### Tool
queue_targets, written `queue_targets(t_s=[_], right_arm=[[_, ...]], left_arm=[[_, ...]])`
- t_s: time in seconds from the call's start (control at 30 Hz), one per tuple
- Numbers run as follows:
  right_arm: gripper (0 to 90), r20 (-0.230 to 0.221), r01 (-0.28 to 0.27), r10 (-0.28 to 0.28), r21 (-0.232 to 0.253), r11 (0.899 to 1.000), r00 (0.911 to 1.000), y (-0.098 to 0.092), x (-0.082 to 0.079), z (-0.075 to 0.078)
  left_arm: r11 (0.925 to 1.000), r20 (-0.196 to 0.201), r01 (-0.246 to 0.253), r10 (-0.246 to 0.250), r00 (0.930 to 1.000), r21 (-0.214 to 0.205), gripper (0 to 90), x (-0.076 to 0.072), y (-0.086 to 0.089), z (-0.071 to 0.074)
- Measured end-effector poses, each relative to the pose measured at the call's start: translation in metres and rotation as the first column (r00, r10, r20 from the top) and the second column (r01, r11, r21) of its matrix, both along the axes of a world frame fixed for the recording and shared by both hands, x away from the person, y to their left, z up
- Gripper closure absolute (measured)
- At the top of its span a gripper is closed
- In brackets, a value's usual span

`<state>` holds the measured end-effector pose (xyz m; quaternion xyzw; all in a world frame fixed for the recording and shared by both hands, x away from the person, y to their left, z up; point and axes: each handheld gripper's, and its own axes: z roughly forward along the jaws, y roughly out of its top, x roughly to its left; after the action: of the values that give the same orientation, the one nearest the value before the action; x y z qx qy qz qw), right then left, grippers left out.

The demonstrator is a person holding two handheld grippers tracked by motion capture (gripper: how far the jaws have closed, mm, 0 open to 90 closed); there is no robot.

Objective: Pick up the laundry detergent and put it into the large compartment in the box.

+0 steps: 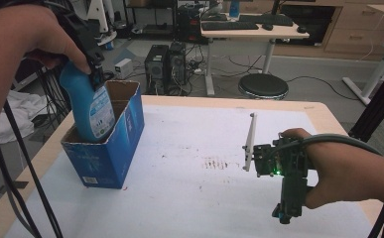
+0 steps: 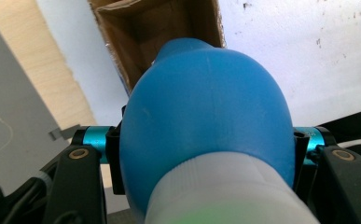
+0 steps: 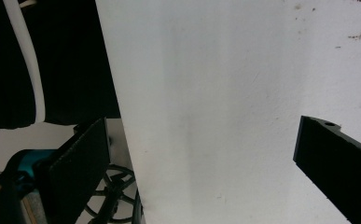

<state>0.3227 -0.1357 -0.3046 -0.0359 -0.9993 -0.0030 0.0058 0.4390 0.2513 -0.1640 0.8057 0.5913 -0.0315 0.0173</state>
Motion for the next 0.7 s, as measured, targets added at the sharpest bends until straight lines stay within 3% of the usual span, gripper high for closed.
queue_targets(t_s=[0.23, 0.43, 0.53, 0.57, 0.63, 0.7], right_arm=[[3.0, -0.004, -0.004, 0.004, -0.004, 1.0, 1.0, 0.0, 0.001, -0.001], [3.0, -0.003, -0.013, 0.013, -0.01, 1.0, 0.9999, 0.001, 0.003, -0.003], [3.0, -0.013, 0.003, -0.003, -0.007, 1.0, 0.9999, 0.002, 0.003, -0.004], [3.0, -0.013, 0.003, -0.003, -0.007, 1.0, 0.9999, 0.002, 0.003, -0.004], [3.0, -0.013, -0.007, 0.007, -0.007, 1.0, 0.9999, 0.003, 0.004, -0.006], [3.0, -0.014, -0.004, 0.004, -0.009, 1.0, 0.9999, 0.004, 0.005, -0.007]], left_arm=[[0.9988, -0.035, 0.048, -0.048, 0.9982, 0.002, 38.8, 0.005, -0.002, -0.03], [0.9908, -0.051, 0.136, -0.135, 0.9895, 0.003, 38.9, 0.008, -0.005, -0.052], [0.9807, -0.057, 0.196, -0.195, 0.9792, 0.005, 38.8, 0.009, -0.005, -0.06], [0.9807, -0.057, 0.196, -0.195, 0.9792, 0.005, 38.8, 0.009, -0.005, -0.06], [0.9681, -0.049, 0.25, -0.249, 0.9672, 0.014, 38.9, 0.009, -0.005, -0.068], [0.9602, -0.054, 0.278, -0.277, 0.9593, 0.02, 38.8, 0.009, -0.006, -0.073]])
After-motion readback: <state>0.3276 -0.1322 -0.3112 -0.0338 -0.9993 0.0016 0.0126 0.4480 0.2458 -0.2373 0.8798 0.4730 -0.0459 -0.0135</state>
